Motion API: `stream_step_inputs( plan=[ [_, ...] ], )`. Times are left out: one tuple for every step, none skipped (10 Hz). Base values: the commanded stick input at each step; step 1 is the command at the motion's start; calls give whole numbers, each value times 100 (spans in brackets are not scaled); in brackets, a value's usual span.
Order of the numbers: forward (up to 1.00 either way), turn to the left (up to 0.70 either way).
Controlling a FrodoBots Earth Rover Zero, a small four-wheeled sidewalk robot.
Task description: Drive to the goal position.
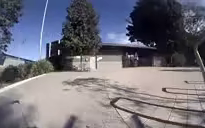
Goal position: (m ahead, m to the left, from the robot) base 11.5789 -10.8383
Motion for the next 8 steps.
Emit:
stream_step_inputs(
  plan=[
    [85, -34],
    [85, -34],
    [95, -38],
    [100, -40],
    [100, -40],
    [100, -40],
    [100, -40],
    [100, -40]
  ],
)
